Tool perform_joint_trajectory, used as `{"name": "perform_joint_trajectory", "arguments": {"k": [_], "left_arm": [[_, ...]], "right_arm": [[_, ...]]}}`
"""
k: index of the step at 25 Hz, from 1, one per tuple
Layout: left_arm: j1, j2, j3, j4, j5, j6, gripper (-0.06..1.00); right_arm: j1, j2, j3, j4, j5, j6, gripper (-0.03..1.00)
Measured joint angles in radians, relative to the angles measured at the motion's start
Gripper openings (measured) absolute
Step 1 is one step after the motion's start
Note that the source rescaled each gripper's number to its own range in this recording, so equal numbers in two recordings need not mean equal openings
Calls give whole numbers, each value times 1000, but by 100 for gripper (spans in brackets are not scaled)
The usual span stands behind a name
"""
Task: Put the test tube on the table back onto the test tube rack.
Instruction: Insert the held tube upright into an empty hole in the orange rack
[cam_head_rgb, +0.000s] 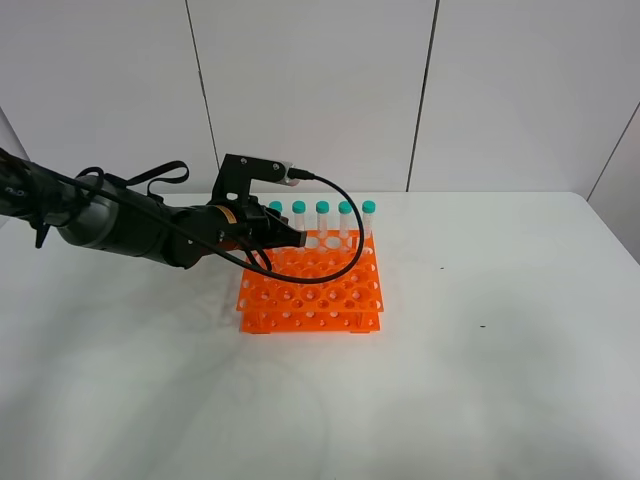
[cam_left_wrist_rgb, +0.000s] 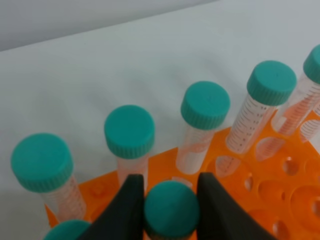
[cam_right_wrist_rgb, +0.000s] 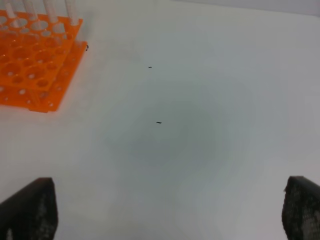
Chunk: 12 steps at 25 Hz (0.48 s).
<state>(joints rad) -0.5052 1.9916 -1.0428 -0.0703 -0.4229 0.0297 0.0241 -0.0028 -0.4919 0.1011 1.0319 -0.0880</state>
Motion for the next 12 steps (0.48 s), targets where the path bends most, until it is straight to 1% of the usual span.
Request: {"name": "perform_joint_trajectory", "arguments": {"k": [11, 12], "left_arm": [[0, 1, 0, 0, -5, -2, 0], [0, 1, 0, 0, -5, -6, 2]], "right_arm": [[0, 0, 0, 0, 0, 0, 100], [0, 0, 0, 0, 0, 0, 100]]}}
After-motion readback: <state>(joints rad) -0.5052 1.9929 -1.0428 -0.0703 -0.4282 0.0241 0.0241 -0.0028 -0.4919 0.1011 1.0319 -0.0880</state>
